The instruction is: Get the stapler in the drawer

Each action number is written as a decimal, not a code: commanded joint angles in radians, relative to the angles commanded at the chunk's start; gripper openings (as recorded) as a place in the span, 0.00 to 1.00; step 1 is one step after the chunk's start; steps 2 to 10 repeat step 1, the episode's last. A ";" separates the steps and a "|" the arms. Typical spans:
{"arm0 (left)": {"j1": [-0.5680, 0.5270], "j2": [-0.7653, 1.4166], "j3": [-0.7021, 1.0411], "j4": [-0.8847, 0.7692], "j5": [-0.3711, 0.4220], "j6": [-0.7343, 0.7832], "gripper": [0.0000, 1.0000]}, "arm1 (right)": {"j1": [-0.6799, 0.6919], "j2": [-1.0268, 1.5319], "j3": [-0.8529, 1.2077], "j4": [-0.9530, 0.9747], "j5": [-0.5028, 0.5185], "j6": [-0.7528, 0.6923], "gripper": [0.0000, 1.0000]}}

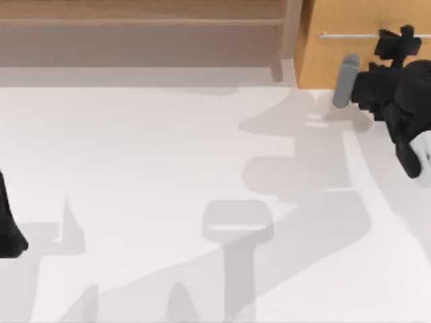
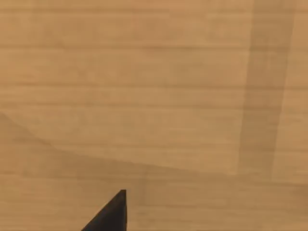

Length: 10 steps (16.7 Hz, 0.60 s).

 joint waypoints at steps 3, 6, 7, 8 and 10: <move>0.000 0.000 0.000 0.000 0.000 0.000 1.00 | 0.000 0.000 0.000 0.000 0.000 0.000 1.00; 0.000 0.000 0.000 0.000 0.000 0.000 1.00 | 0.000 0.000 0.000 0.000 0.000 0.000 1.00; 0.000 0.000 0.000 0.000 0.000 0.000 1.00 | 0.000 0.000 0.000 0.000 0.000 0.000 1.00; 0.000 0.000 0.000 0.000 0.000 0.000 1.00 | 0.000 0.000 0.000 0.000 0.000 0.000 1.00; 0.000 0.000 0.000 0.000 0.000 0.000 1.00 | 0.000 0.000 0.000 0.000 0.000 0.000 1.00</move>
